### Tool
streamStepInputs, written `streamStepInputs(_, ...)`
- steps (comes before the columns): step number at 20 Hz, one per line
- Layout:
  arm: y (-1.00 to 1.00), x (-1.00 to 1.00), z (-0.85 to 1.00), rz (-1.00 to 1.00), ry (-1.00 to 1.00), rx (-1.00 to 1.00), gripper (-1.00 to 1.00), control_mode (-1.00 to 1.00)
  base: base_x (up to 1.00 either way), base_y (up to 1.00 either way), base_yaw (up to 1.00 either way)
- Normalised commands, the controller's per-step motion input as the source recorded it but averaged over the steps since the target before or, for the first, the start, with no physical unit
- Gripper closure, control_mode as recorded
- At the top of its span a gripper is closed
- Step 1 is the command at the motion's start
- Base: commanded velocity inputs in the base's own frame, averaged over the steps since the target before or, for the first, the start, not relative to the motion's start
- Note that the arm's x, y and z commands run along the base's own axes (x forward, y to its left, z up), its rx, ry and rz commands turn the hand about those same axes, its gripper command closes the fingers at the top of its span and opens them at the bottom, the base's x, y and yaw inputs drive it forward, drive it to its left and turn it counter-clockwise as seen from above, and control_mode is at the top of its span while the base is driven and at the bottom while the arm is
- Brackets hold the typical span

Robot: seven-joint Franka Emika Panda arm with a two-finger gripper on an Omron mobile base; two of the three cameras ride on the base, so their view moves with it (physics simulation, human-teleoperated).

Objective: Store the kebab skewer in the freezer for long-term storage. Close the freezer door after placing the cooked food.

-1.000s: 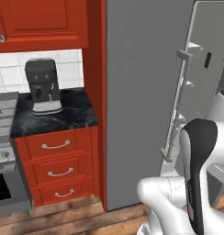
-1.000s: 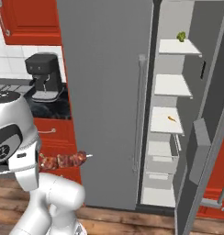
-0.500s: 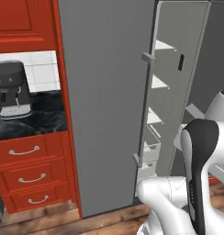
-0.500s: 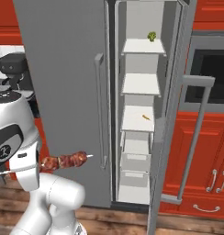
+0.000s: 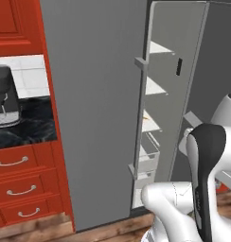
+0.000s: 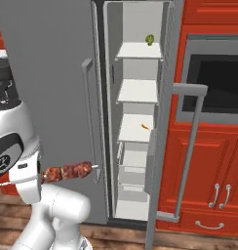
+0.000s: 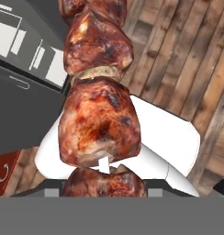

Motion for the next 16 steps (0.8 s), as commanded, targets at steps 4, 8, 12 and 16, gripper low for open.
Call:
streamStepInputs(4, 0.00, 0.00, 0.00, 0.00, 0.00, 0.00, 1.00, 1.00, 0.47, -0.33, 0.00)
streamStepInputs(8, 0.00, 0.00, 0.00, 0.00, 0.00, 0.00, 1.00, 1.00, 0.46, -0.12, 0.00)
streamStepInputs(12, 0.00, 0.00, 0.00, 0.00, 0.00, 0.00, 1.00, 1.00, 0.44, -0.01, 0.00)
streamStepInputs(16, 0.00, 0.00, 0.00, 0.00, 0.00, 0.00, 1.00, 1.00, 0.46, -0.03, 0.00)
